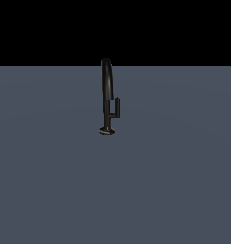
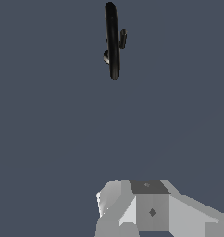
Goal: Turn on the faucet by rotating a designated handle.
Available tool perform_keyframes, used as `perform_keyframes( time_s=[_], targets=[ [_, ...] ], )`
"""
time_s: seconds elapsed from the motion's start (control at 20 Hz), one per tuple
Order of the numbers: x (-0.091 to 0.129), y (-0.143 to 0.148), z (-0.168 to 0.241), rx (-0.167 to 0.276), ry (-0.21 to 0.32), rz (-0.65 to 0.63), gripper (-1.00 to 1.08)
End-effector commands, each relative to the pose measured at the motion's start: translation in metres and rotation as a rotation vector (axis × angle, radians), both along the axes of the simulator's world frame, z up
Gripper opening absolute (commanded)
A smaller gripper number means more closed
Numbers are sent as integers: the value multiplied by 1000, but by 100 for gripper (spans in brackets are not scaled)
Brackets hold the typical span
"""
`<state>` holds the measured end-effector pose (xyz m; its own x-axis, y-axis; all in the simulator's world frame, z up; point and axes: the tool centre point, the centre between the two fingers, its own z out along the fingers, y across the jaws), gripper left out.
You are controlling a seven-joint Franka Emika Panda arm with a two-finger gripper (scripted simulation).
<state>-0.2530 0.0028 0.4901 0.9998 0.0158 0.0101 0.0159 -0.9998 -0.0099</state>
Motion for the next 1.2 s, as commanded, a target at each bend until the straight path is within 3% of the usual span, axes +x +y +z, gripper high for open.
perform_keyframes(
  time_s=[0.0,0.55,1.15],
  targets=[
    [0,0,0,0,0,0,-100],
    [17,4,-2,32,39,-35,-100],
    [73,12,-12,141,172,-153,-100]
  ],
)
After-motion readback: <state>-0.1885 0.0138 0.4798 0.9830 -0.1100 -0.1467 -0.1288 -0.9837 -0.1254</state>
